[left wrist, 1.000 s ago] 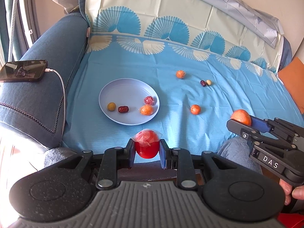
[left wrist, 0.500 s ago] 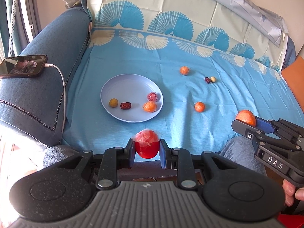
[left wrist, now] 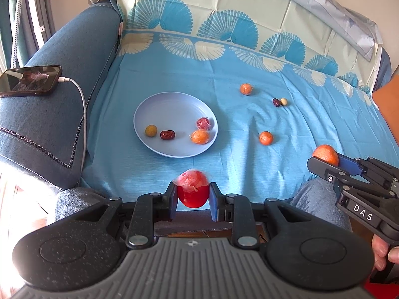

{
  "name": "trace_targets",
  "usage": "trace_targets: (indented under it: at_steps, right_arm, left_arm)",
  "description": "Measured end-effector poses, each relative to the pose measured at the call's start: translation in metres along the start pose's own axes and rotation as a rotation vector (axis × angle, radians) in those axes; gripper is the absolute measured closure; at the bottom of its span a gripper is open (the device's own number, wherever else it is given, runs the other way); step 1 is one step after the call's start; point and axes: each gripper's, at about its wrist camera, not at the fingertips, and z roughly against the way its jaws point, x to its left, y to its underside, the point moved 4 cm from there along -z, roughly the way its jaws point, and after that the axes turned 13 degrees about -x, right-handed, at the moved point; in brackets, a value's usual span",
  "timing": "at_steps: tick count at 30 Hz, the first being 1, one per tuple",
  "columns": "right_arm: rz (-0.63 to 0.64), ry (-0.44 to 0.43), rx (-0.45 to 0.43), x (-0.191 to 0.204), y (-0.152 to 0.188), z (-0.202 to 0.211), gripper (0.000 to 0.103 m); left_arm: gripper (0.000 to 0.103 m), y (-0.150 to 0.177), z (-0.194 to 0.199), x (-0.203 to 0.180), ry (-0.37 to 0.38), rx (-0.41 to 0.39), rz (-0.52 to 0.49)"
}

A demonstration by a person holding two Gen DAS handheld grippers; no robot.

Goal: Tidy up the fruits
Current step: 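Carry the plum and tangerine over the plate and open both tools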

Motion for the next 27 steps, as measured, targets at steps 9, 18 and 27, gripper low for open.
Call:
trace_targets:
  at_steps: [9,18,27]
  right_arm:
    - [-0.007,0.012,0.001,-0.003,0.0,-0.014,0.065]
    - [-0.007,0.009,0.007,-0.003,-0.005,-0.04,0.065]
    - [-0.009,0.004,0.028,-0.002,-0.008,-0.081,0.065]
  left_arm:
    - [0.075,-0.011,-0.017,0.013,-0.026,-0.003,0.015]
    - [0.075,-0.027,-0.045,0.023,-0.054,0.005,0.018]
    - [0.075,-0.045,-0.083,0.028,-0.074,0.022,0.032]
